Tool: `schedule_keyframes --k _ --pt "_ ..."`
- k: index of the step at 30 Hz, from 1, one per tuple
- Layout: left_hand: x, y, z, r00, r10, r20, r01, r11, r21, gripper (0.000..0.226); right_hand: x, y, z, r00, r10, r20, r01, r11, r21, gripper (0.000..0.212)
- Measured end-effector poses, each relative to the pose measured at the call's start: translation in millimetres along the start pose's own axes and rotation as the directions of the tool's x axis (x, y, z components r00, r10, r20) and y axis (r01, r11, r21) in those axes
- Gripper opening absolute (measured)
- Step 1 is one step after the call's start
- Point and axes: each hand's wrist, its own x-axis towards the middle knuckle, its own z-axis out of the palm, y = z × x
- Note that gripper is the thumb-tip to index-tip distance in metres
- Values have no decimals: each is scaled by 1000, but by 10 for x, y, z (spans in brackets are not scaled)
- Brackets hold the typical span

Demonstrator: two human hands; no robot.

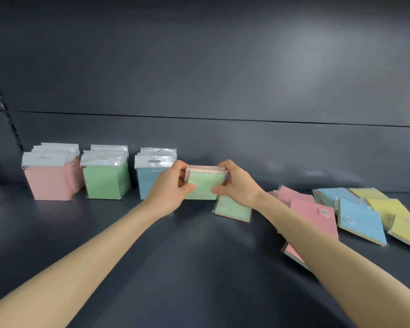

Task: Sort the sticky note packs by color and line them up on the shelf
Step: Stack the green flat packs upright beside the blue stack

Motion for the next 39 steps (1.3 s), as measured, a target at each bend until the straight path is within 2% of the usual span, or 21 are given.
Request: schedule_keyframes --k 3,5,9,13,18,25,28,32,36,39 --pt "87 -71 157 998 -50 -43 55 992 112 23 120 79 65 999 50 14 -50 999 -17 39" --pt "125 -115 252 996 -69 -53 75 989 126 22 184 105 57 998 67 15 -66 997 -45 39" --pt "228 -165 386 997 -69 -29 71 995 73 23 298 113 -119 990 130 62 -117 976 -184 43" --pt "344 -157 462 994 -108 -24 107 994 -18 22 339 176 -157 986 168 20 -163 972 -171 45" --pt "411 -217 535 989 -140 -38 137 986 -92 29 364 224 -88 988 147 -48 -152 982 -115 47" --pt "399 -238 555 995 -99 -12 99 995 -3 42 390 229 -101 995 81 -55 -92 962 -258 43" --pt "385 -246 584 996 -90 -2 90 995 31 49 386 210 -138 994 96 -50 -108 935 -337 51" --pt "382 -236 607 995 -94 -21 96 992 82 43 255 243 -286 986 159 -53 -167 918 -360 74" --pt "352 -212 618 994 -82 -70 89 992 89 46 101 313 -477 943 331 41 -248 776 -580 82" --pt "324 -168 617 993 -64 -94 74 992 105 50 75 376 -532 892 446 72 -297 698 -652 87"
